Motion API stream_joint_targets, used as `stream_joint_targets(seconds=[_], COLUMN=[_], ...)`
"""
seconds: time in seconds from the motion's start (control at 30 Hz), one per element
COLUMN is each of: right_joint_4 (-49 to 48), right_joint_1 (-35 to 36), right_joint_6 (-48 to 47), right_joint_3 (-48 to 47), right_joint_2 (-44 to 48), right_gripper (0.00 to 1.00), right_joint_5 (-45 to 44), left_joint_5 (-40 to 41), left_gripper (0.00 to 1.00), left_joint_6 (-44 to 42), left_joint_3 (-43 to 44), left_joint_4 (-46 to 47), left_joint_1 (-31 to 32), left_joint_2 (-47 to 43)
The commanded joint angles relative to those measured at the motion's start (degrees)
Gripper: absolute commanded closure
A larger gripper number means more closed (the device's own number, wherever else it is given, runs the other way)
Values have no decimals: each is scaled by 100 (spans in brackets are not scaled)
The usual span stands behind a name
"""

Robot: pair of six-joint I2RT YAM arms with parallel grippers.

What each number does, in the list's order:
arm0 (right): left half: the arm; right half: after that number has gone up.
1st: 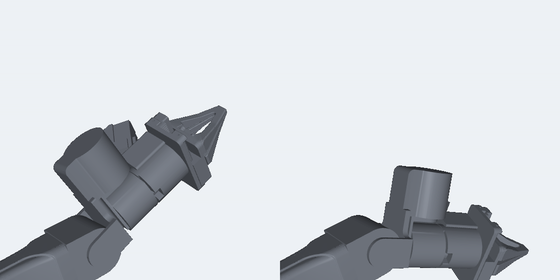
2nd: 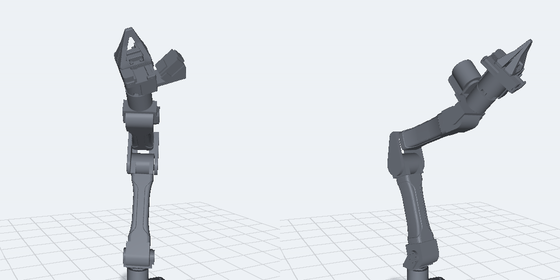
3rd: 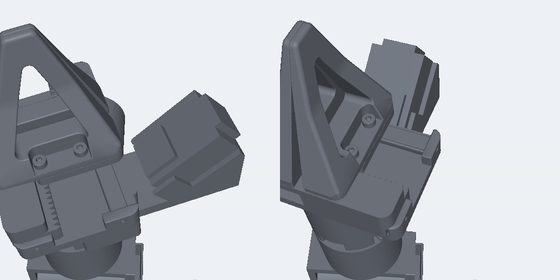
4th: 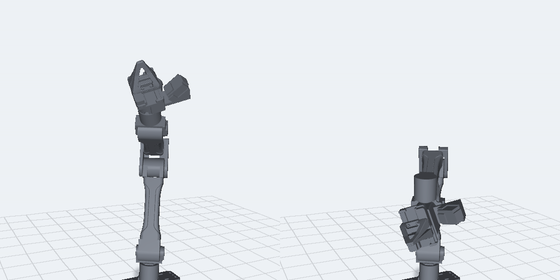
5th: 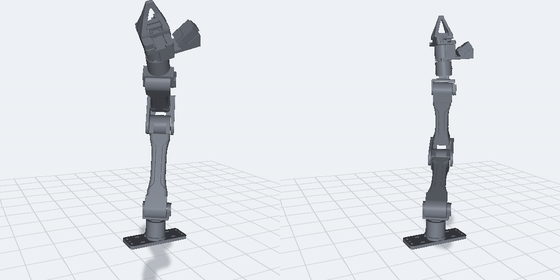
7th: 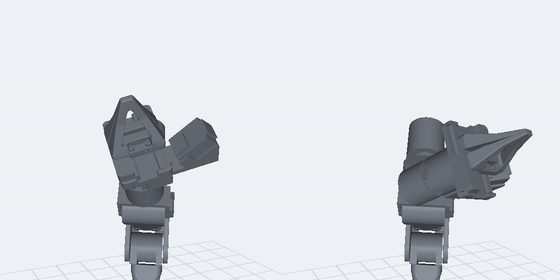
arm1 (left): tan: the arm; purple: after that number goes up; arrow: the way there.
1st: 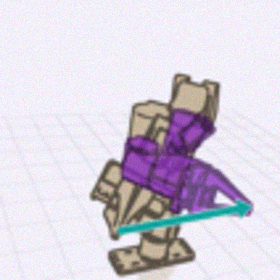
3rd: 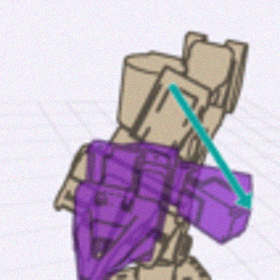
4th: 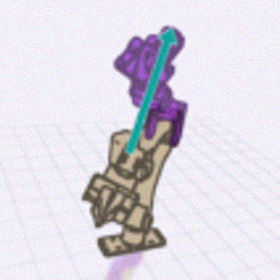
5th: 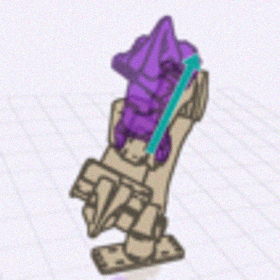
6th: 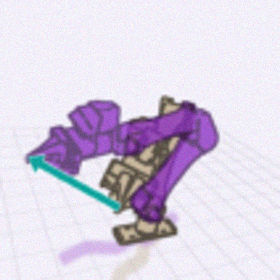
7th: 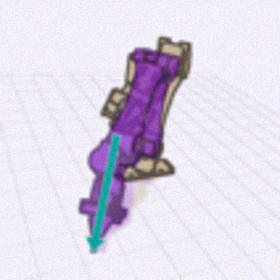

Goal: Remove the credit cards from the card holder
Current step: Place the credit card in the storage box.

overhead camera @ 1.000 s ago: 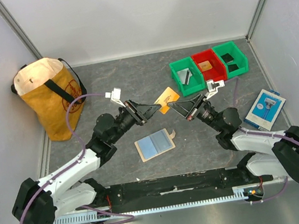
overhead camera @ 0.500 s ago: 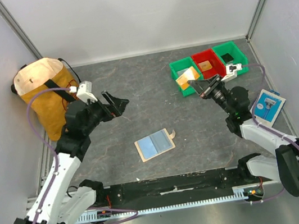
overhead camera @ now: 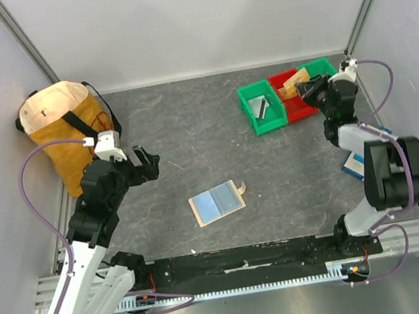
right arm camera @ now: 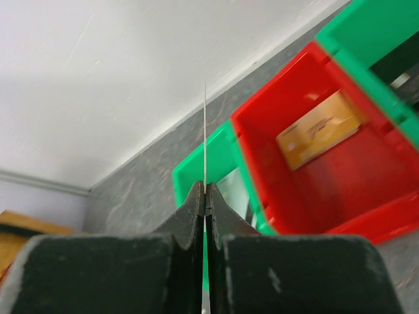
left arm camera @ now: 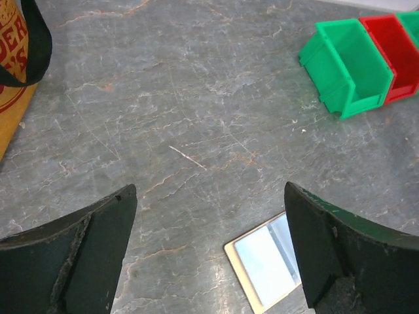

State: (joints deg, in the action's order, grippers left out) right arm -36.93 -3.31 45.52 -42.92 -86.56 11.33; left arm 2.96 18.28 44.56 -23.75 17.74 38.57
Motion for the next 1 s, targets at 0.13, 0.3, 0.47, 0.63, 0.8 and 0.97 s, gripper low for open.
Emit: stream_joint_targets(seconds=[0.13,0.3,0.47,0.63,0.8,0.97], right_joint_4=[115,-16,247,379,844,1415], right_joint_1=[-223,-196,-47,59,67,67], right_joint_6=[-412,-201,-236,-219,-306,-692], right_joint_3=[-1508,-1992,-2361,-2520,-2424,-2178], right_joint_2=[-1704,-2460,-2935,-3191,-3007,-2410], right_gripper=[100,100,100,95,79,60], right_joint_5=[-281,-219,-263,-298,-614,-1098], left_joint_5=[275,143,99,99,12,-111], left_gripper=[2,2,3,3,3,3], left_joint_6=[-413,-405,-405,-396,-396,-387], left_joint_3=[-43,-61,-70,-87,-105,-131], left_joint_4=[-16,19,19,46,89,125], left_joint_1=[-16,-16,-16,-16,-16,-16], left_joint_2=[-95,-51,-25,-25,-33,-51])
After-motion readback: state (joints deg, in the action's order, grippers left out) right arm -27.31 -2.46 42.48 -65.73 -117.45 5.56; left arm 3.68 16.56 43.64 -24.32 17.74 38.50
